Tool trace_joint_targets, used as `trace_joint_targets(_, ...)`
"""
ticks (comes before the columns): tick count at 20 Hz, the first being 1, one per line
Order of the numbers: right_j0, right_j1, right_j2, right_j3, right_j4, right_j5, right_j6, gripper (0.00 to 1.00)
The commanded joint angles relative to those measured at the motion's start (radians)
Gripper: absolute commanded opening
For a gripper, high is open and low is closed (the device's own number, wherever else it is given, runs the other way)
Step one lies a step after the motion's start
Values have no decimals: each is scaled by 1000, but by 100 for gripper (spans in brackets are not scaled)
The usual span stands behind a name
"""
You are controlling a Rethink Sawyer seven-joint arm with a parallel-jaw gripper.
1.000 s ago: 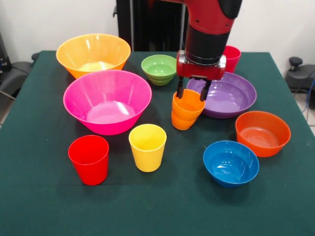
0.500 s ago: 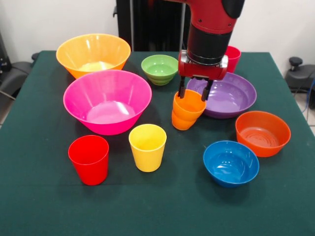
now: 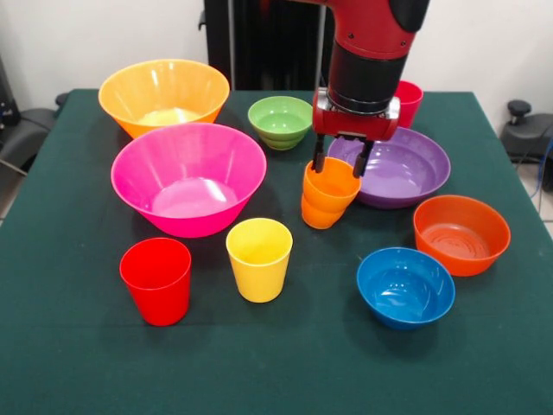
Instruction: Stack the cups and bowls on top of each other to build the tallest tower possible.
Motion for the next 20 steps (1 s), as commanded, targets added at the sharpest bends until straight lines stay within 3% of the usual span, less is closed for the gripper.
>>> trace_joint_targets(1,15,7,57,-48,18,13,141,100)
trace_joint_targets(13,34,-30,38,-34,21,49,154,100)
trace_joint_targets(20,18,-6,65,-22,28,7,147,100)
